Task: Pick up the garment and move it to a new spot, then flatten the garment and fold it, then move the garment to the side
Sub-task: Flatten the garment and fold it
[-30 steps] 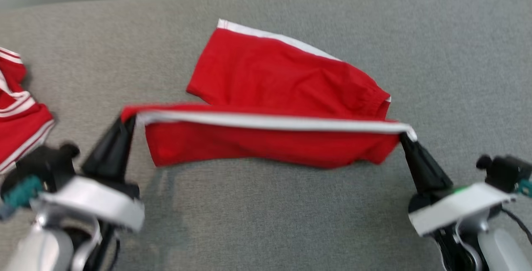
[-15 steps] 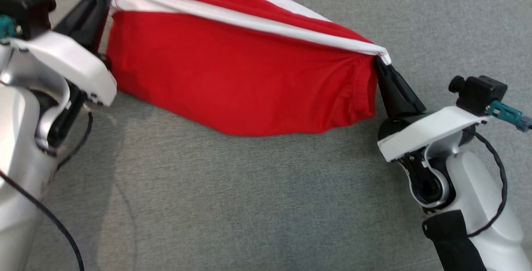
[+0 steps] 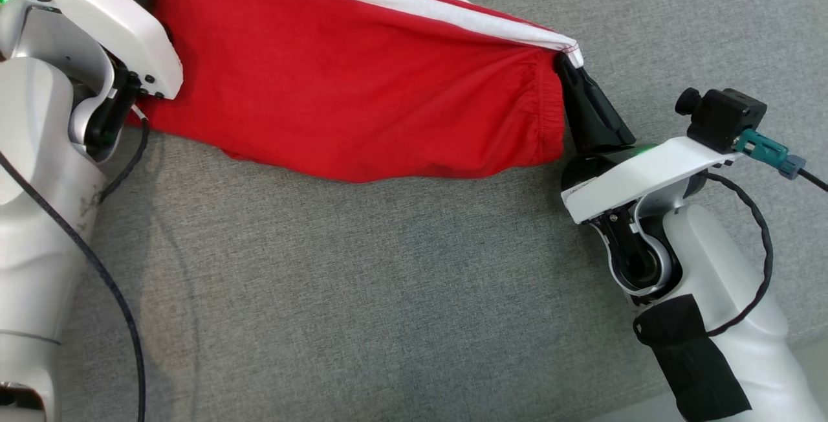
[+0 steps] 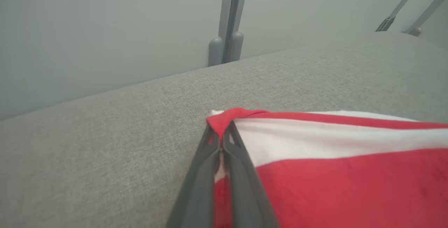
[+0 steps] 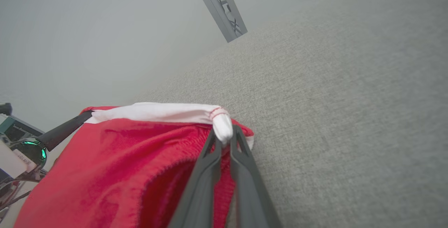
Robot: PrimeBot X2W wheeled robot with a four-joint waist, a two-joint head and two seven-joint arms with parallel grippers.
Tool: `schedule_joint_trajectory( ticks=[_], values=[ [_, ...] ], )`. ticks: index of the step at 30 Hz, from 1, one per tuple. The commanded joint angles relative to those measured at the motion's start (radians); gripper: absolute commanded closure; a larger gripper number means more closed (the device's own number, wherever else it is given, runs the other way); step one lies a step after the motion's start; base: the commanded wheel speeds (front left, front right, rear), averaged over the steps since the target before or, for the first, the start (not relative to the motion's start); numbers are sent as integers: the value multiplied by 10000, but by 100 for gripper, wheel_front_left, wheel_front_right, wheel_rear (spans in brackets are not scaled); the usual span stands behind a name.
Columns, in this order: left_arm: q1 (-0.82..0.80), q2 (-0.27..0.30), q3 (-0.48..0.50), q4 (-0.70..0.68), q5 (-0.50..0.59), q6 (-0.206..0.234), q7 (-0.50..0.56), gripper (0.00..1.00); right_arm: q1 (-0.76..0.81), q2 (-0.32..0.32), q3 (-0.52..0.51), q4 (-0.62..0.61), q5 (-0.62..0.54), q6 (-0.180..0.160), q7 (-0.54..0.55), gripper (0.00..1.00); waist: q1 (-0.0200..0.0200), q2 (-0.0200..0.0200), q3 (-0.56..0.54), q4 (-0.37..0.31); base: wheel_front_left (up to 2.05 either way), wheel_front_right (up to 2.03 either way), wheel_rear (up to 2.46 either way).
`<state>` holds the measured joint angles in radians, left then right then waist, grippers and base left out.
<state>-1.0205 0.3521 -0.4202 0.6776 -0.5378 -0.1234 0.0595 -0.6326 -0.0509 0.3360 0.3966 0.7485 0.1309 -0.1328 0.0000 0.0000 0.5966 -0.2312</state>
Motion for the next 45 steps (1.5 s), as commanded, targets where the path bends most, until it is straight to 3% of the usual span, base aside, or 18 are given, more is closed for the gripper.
schedule_joint_trajectory(
  ticks=[1,2,3,4,9,17,26,35,45],
  values=[
    [-161,-14,-32,144,-88,-52,-65,0,94,-5,112,227,151,-1,-31,62,0,0,-5,-18,0,0,0],
    [-204,-28,-145,277,-73,-69,-125,0,79,3,217,231,191,-1,-91,52,0,0,-17,-25,0,0,0],
    [-252,-54,-208,389,-105,-79,-246,0,72,8,304,221,230,-1,-148,10,0,0,-33,-22,0,0,0],
    [-254,-86,-244,498,-173,-58,-370,0,82,19,395,195,248,1,-203,0,0,0,-56,-10,0,0,0],
    [109,-159,-219,705,-97,50,-1548,0,381,-287,497,50,-16,8,-607,0,0,0,-329,182,0,0,0],
    [1742,-233,211,-587,20,1134,-3057,0,1308,-702,-235,-1061,-1499,7,-1253,0,0,0,-988,761,0,0,0],
    [4541,-68,890,-4123,478,2458,-3237,0,2477,-448,-2088,-3178,-3878,5,-1342,0,0,0,-1703,1324,0,0,0],
    [6616,77,1204,-6143,1043,3395,-3241,0,3486,-288,-2652,-3273,-5043,-1,-1326,0,0,0,-2416,1462,0,0,0],
    [7412,231,991,-6500,1010,3568,-2902,0,4191,-95,-3245,-3077,-5118,-1,-1328,0,0,0,-2818,1491,0,0,0]
  ],
)
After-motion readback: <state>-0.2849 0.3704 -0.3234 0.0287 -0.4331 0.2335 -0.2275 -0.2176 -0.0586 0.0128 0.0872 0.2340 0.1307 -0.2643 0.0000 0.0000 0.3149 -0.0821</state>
